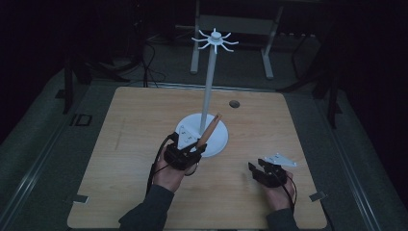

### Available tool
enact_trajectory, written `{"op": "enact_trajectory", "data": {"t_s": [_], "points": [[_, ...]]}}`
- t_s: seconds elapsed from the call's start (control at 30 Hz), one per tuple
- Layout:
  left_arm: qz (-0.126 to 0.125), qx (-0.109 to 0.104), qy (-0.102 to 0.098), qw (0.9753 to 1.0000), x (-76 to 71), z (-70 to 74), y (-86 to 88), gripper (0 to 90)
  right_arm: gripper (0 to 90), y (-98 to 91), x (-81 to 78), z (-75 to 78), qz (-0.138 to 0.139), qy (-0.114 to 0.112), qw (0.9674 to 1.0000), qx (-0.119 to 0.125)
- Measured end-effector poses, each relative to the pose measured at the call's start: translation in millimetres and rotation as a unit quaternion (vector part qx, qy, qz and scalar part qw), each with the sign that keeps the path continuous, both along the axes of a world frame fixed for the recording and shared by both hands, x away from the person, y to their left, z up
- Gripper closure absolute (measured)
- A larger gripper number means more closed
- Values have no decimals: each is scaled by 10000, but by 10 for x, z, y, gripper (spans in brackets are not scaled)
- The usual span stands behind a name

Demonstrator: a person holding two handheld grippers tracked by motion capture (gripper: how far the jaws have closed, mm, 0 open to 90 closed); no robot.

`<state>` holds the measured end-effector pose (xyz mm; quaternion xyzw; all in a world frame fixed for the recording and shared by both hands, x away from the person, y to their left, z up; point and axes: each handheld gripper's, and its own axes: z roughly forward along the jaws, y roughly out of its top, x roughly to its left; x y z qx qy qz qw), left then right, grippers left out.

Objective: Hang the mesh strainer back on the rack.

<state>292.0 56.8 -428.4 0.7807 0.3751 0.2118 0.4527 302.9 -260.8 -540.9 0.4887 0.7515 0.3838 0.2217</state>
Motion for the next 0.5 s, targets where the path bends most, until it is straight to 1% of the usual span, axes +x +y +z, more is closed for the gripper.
{"op": "enact_trajectory", "data": {"t_s": [0.03,0.27,0.5], "points": [[26,-47,-33,10000,2,16,4,691,523,-1,0,0,-1,-3,10000,1],[117,-199,-133,9996,10,68,7,691,523,0,-1,-2,-5,-1,10000,0],[162,-310,-255,9991,17,139,-8,691,523,-2,0,-3,-14,-6,10000,8]]}}
